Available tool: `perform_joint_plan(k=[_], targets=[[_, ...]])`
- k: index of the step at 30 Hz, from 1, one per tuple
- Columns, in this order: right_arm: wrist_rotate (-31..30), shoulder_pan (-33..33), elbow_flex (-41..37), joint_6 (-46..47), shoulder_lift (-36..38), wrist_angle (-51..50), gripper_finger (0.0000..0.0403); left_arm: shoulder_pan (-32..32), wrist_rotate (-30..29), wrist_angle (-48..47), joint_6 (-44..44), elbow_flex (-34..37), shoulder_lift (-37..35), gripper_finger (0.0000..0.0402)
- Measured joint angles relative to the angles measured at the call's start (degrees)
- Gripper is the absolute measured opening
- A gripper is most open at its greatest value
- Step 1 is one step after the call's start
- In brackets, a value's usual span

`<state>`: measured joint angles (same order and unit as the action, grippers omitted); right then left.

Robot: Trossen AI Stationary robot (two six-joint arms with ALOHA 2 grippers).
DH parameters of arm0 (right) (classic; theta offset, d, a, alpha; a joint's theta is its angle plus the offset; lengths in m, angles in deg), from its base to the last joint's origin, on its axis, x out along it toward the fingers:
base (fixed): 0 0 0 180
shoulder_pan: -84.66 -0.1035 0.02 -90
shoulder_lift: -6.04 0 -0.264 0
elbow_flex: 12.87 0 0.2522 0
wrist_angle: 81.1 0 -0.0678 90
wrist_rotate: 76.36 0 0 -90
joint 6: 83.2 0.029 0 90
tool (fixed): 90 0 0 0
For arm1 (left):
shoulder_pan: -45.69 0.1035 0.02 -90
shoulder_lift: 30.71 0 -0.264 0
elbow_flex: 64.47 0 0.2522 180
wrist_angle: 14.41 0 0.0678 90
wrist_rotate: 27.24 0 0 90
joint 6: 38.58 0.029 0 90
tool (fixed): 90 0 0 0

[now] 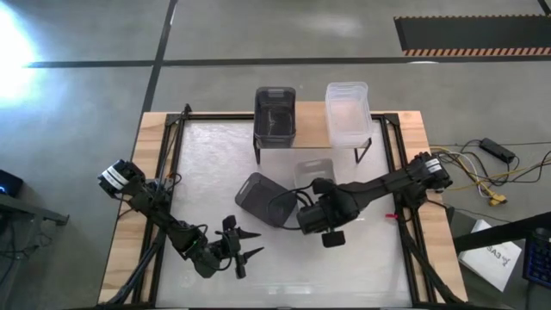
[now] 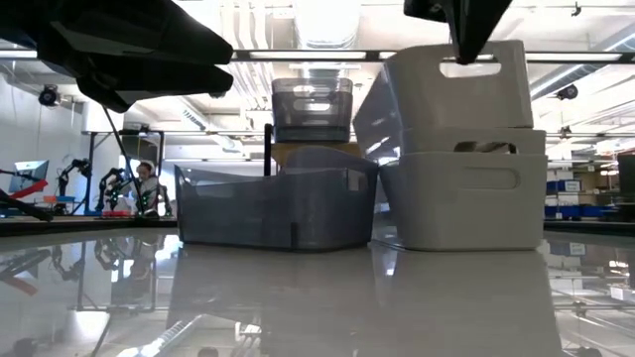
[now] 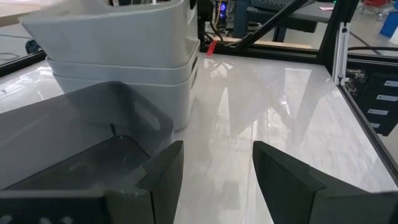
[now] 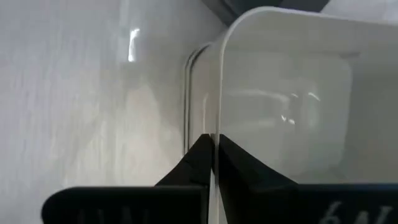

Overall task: Stack baskets on shelf by color
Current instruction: Stack the bottom gray bin on top of the top gray bins, then move the stacked gray bins under the shelf

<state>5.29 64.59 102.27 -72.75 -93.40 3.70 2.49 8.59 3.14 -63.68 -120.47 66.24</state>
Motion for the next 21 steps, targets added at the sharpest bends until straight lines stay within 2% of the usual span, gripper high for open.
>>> perform_joint_plan(k=[10,15,21], targets=[[2.69,0.23,-6.73,0.19,0.0,3.94,0.0019,0.0,0.0,0.22,0.02,0.15,0.0,0.0178],[2.78,0.36,-8.98,1.44,0.0,4.01,0.0081,0.0,0.0,0.25,0.02,0.15,0.0,0.0178],[2.5,-0.21,-7.19,3.06,0.01,4.4,0.0168,0.0,0.0,0.28,0.02,0.15,0.0,0.0178]])
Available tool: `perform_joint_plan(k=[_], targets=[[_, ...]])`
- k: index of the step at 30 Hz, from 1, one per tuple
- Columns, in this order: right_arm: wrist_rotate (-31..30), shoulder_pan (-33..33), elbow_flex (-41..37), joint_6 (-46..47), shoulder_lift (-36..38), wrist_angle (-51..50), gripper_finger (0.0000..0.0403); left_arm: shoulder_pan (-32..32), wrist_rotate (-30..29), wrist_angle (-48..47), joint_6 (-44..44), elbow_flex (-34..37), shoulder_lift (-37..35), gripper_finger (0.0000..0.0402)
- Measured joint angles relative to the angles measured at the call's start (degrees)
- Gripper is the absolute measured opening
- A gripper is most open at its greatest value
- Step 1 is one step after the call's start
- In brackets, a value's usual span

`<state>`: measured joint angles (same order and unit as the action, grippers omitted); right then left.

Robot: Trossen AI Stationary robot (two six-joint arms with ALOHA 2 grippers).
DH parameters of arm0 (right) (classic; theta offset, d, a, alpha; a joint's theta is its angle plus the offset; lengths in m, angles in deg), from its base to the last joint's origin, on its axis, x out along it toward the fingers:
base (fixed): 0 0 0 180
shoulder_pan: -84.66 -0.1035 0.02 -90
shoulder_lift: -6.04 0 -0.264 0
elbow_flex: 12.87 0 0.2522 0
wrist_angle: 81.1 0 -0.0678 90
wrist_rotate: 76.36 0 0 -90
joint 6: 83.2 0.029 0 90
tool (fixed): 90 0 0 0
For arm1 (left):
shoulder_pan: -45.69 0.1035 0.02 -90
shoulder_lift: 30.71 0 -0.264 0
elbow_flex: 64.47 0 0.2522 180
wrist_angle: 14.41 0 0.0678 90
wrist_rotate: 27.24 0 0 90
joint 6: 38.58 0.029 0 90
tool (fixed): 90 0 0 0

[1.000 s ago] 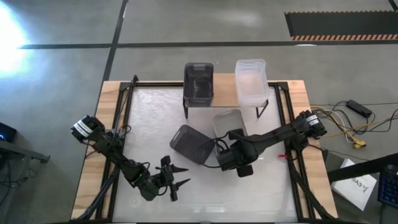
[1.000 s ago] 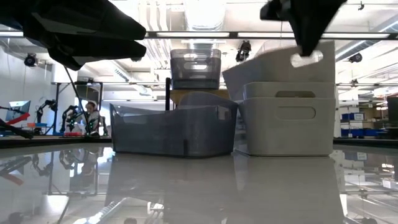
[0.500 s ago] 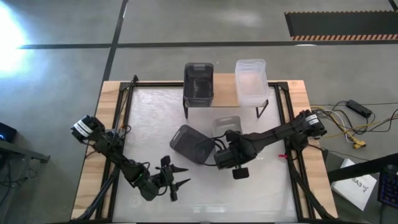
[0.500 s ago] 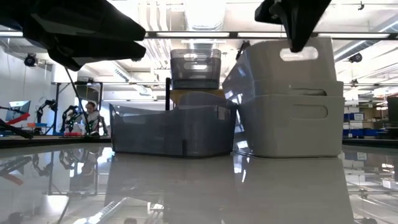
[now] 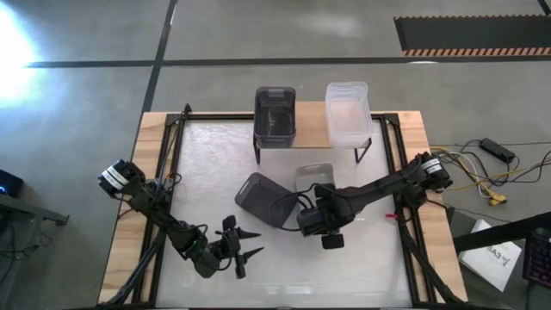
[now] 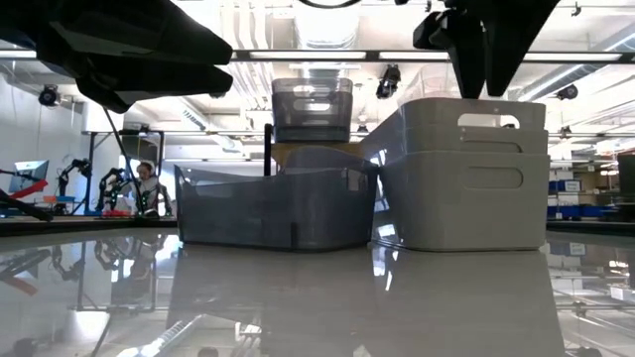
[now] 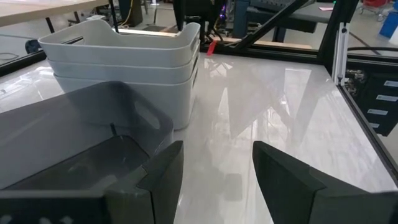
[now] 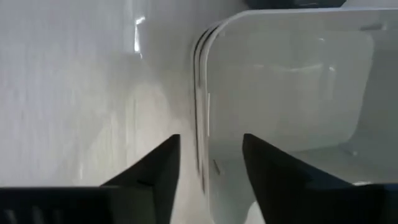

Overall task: Stack baskets on shelf by color
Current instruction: Move the stacked gray bins under the shelf

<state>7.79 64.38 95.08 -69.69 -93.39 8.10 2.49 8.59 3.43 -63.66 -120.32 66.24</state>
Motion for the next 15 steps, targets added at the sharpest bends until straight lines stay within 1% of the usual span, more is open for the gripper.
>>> perform_joint_plan(k=[3,6,9,11,15], targets=[[-0.15,-1.07,-1.01,0.41,0.1,1.2,0.0193,0.0,0.0,0.1,0.0,-0.09,0.0,0.0178],[-0.09,-1.52,-3.65,1.69,0.1,5.42,0.0199,0.0,0.0,0.2,-0.02,-0.07,0.0,0.0178],[-0.15,-1.19,-6.54,3.99,0.1,9.63,0.0184,0.0,0.0,0.17,0.0,-0.07,0.0,0.0178],[-0.6,-0.57,-8.02,5.2,0.1,10.43,0.0167,0.0,0.0,0.3,0.0,-0.05,0.0,0.0178],[-6.28,0.94,-10.12,5.84,0.11,10.35,0.0131,0.0,0.0,0.44,0.0,0.0,0.0,0.0178]])
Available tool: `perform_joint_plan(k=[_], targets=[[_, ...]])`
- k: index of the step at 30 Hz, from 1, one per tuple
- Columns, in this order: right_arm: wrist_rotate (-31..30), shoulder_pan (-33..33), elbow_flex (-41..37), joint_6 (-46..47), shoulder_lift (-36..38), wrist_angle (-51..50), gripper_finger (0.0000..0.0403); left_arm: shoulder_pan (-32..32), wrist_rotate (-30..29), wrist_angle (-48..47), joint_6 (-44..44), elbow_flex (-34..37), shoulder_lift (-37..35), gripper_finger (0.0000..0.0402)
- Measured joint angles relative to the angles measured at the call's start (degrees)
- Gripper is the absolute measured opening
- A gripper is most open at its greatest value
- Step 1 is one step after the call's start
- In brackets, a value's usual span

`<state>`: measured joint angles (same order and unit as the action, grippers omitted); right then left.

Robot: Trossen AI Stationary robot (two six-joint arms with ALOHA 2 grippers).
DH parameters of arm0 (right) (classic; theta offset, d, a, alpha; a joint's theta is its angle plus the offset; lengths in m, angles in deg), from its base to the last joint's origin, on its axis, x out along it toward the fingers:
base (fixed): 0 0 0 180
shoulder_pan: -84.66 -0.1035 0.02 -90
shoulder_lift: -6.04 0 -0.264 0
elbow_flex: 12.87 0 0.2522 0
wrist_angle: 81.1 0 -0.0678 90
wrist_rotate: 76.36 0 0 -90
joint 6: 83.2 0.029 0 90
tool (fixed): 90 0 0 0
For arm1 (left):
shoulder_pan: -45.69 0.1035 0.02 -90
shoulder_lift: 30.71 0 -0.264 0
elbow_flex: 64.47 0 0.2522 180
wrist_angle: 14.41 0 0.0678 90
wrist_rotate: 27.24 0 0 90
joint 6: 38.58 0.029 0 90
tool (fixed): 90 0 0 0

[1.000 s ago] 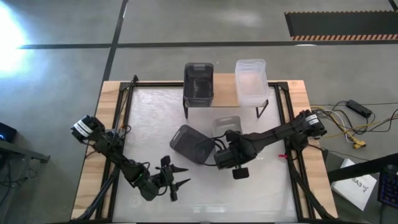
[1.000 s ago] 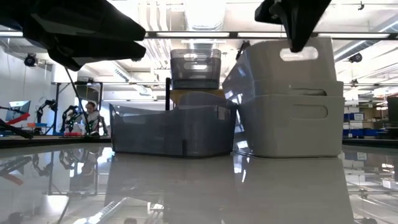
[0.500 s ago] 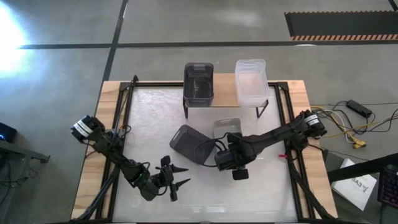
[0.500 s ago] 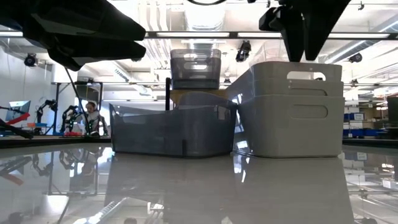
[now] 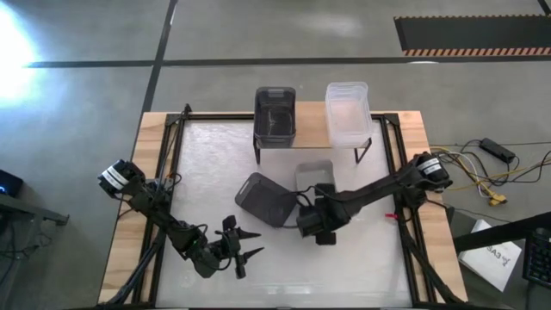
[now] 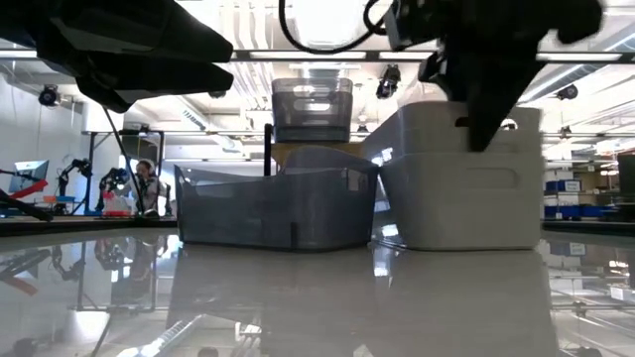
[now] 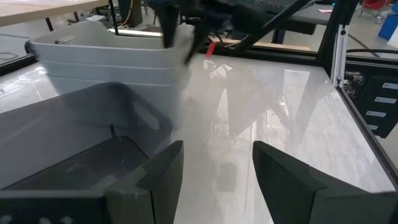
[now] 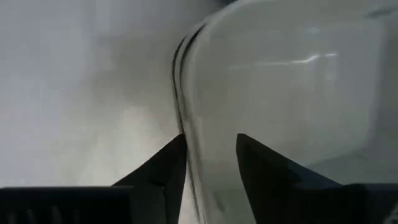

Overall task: Stack baskets on shelf by color
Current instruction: Move the stacked gray bins under the shelf

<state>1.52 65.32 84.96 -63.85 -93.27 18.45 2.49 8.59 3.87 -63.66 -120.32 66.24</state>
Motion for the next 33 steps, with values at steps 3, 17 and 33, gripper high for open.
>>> perform_joint_plan(k=[3,17,33], targets=[[-6.88,1.34,-0.55,-2.7,0.07,-0.49,0.0113,0.0,0.0,0.02,0.02,0.0,0.0,0.0178],[-14.12,11.0,-0.1,-11.31,0.42,-0.72,0.0138,0.0,0.0,0.11,-0.02,-0.09,0.0,0.0178],[-14.89,-4.51,-7.07,6.5,1.8,6.64,0.0125,0.02,1.42,0.16,-0.03,-0.11,0.0,0.0178]])
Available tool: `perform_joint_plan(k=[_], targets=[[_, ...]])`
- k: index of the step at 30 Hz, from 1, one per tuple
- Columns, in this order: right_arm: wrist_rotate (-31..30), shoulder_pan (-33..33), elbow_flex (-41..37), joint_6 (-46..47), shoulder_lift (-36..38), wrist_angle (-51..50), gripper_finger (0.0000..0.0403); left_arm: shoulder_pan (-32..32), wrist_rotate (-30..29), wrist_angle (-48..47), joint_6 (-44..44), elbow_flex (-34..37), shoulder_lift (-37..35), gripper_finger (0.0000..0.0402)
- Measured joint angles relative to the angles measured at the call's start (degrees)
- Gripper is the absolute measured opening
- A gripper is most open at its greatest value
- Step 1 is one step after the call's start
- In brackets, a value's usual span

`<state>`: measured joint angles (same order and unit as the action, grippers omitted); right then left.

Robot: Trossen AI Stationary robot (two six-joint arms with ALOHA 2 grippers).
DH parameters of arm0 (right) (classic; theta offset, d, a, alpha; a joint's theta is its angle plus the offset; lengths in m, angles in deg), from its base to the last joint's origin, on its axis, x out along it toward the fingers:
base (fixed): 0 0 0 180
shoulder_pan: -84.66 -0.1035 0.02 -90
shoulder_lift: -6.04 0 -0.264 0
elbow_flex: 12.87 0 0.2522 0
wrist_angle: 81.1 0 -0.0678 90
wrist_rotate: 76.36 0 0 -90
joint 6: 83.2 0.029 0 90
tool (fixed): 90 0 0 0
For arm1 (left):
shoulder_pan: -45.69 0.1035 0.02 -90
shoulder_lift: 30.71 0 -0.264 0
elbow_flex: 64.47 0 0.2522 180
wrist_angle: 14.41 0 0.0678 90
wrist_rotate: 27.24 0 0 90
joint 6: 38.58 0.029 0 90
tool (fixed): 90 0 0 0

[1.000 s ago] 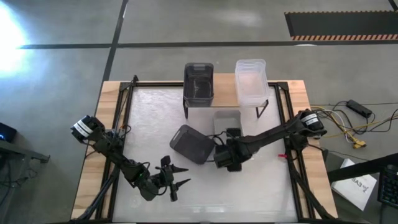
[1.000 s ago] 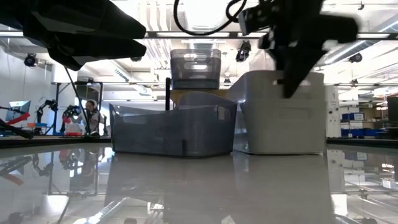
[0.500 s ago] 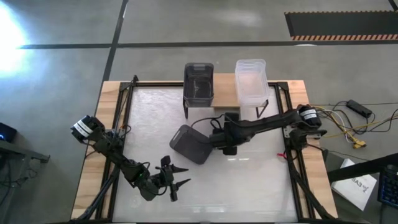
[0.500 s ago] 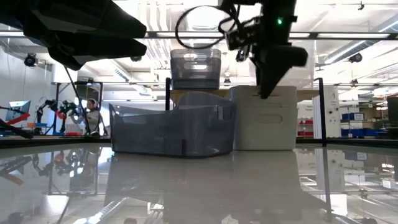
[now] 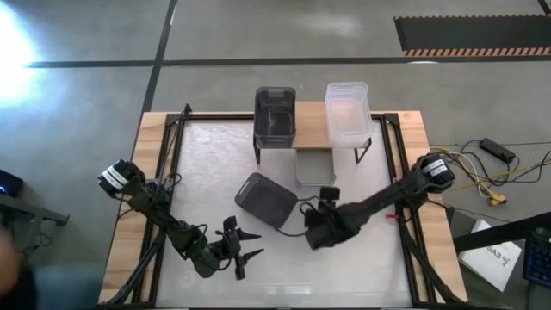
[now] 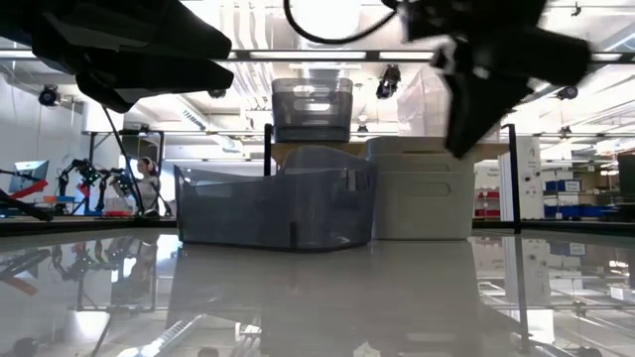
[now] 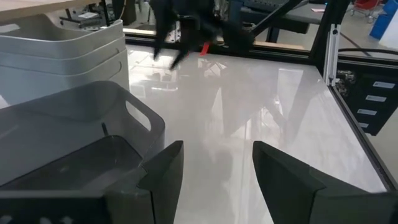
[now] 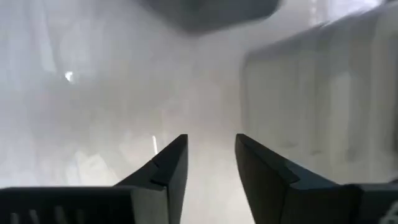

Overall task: Stack baskets on shelf by color
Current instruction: Move the stacked gray bins under the shelf

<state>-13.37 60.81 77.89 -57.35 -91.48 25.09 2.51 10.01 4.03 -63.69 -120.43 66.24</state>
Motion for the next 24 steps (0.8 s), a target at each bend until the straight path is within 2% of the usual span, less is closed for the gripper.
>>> perform_joint_plan(k=[2,6,11,17,24], targets=[[0.21,-0.16,-4.04,0.63,0.0,3.48,0.0106,0.0,0.02,0.39,0.01,0.0,0.0,0.0178],[-0.45,3.69,-11.18,-0.55,0.0,11.22,0.0062,0.0,0.02,0.36,0.01,0.02,0.0,0.0178],[-4.32,9.85,-15.52,-4.36,0.0,18.34,0.0016,0.08,0.02,0.39,0.01,0.02,0.0,0.0178],[-8.63,16.09,-16.34,-8.86,0.0,22.18,0.0009,0.07,0.04,0.41,-0.03,0.0,0.0,0.0178],[-9.24,21.06,-16.38,-10.12,0.0,28.91,0.0009,0.07,0.07,0.39,-0.03,-0.38,0.0,0.0178]])
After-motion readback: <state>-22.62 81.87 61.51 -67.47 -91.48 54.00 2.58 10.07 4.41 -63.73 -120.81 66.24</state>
